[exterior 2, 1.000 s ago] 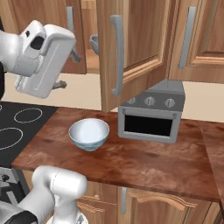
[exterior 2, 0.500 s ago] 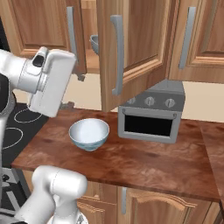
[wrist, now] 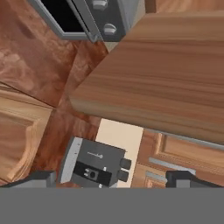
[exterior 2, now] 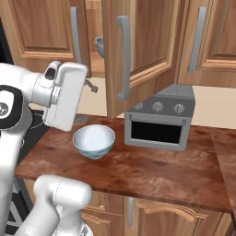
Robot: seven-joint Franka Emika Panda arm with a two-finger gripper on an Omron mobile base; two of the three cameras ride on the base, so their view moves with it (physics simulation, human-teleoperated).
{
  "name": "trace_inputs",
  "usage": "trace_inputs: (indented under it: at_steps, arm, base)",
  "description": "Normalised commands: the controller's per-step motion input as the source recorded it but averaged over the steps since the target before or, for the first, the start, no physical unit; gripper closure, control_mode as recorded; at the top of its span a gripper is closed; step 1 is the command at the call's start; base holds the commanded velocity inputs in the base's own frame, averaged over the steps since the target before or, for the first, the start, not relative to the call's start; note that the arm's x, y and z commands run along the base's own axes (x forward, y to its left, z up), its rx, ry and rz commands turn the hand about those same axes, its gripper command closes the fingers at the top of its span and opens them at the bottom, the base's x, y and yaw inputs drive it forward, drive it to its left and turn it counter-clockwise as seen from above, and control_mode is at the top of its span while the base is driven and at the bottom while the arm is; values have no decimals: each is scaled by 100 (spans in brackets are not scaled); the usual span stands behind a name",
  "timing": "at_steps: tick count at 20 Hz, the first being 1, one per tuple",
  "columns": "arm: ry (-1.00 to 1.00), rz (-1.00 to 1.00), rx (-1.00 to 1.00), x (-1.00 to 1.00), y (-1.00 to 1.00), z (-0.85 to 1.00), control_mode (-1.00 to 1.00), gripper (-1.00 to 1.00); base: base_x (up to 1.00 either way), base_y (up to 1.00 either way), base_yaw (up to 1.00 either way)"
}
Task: Open the cabinet and setup a tea strainer by placing it in the bowl upright.
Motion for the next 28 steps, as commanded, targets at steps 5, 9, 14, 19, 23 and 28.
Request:
trace_inputs:
  at_steps: [5,9,14,19,23,28]
  arm:
    - [0,0,-13,1,11,25,-100,-100]
    - [0,1,-10,15,8,14,-100,-100]
    - [2,2,-6,56,17,0,-100,-100]
    - [5,0,-2,64,0,0,-100,-100]
    - [5,0,0,23,-45,0,-100,-100]
    - [6,0,0,3,-53,0,-100,-100]
  base:
    - [0,0,0]
    - [0,0,0]
    - [0,0,0]
    - [0,0,0]
    - [0,0,0]
    - [0,0,0]
